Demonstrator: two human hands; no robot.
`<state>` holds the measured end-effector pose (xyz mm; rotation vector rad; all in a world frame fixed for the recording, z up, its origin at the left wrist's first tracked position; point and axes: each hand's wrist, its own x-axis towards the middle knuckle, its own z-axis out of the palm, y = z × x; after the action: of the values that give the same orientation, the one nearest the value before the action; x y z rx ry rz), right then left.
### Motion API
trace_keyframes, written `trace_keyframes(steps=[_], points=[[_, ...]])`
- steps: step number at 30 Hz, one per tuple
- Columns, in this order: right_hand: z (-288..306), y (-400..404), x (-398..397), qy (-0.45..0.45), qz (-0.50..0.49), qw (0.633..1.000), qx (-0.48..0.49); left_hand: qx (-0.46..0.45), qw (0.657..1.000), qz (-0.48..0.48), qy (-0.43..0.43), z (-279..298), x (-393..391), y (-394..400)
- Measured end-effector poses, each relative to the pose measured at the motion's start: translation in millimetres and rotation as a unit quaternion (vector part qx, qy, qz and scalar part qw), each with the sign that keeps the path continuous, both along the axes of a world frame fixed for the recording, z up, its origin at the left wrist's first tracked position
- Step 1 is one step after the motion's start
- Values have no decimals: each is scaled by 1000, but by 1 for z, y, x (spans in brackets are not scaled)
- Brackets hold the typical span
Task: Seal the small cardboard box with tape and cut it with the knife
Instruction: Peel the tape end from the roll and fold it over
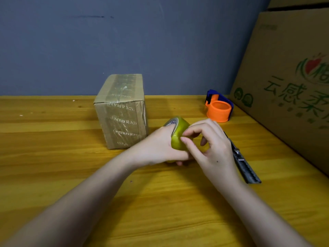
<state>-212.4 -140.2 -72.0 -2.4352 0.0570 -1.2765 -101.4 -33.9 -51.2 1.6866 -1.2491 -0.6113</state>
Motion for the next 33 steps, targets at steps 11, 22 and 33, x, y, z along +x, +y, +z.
trace_keyframes(steps=[11,22,33], points=[[-3,-15,0,-33,-77,990,114,-9,999,-6,-44,-6,-4,2],[-1,-14,-4,-30,-126,986,102,2,974,76,-212,-2,-10,3],[6,-13,-11,-8,-153,987,-48,11,967,80,-241,2,-11,4]])
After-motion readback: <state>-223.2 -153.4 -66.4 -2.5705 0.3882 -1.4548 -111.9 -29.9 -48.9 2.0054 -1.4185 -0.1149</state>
